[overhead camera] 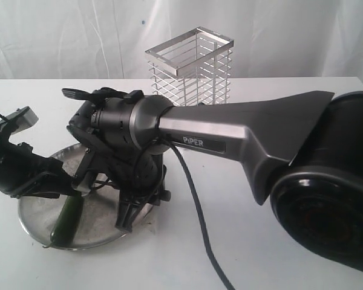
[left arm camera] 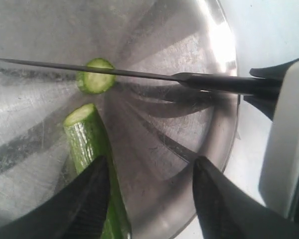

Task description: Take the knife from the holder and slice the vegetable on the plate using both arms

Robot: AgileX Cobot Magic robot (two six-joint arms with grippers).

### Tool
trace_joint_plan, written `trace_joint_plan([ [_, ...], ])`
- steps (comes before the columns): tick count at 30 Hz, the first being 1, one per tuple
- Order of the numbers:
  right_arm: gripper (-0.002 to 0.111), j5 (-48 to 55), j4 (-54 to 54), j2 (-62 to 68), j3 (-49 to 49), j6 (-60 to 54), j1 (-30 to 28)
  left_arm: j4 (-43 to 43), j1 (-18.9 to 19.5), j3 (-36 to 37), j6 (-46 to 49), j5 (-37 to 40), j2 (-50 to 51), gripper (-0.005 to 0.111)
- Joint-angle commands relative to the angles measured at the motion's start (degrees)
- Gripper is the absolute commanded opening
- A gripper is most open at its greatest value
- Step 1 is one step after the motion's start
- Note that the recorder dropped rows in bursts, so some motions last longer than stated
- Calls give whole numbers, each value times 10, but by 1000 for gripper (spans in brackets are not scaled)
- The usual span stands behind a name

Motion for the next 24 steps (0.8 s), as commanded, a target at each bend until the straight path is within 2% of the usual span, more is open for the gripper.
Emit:
trace_joint_plan([
  [1, 0, 2, -4, -19, 2, 7, -7, -7, -2, 5, 0, 9, -4, 55],
  [9, 0, 2, -24, -48, 2, 50, -10, -19, -2, 1, -3, 8, -22, 55],
  [17, 0, 2, 69, -53, 10, 59, -26, -19, -2, 1, -3, 18, -82, 54],
  [24, 0, 2, 68, -55, 66, 42, -26, -12, -2, 3, -3, 22, -127, 53],
])
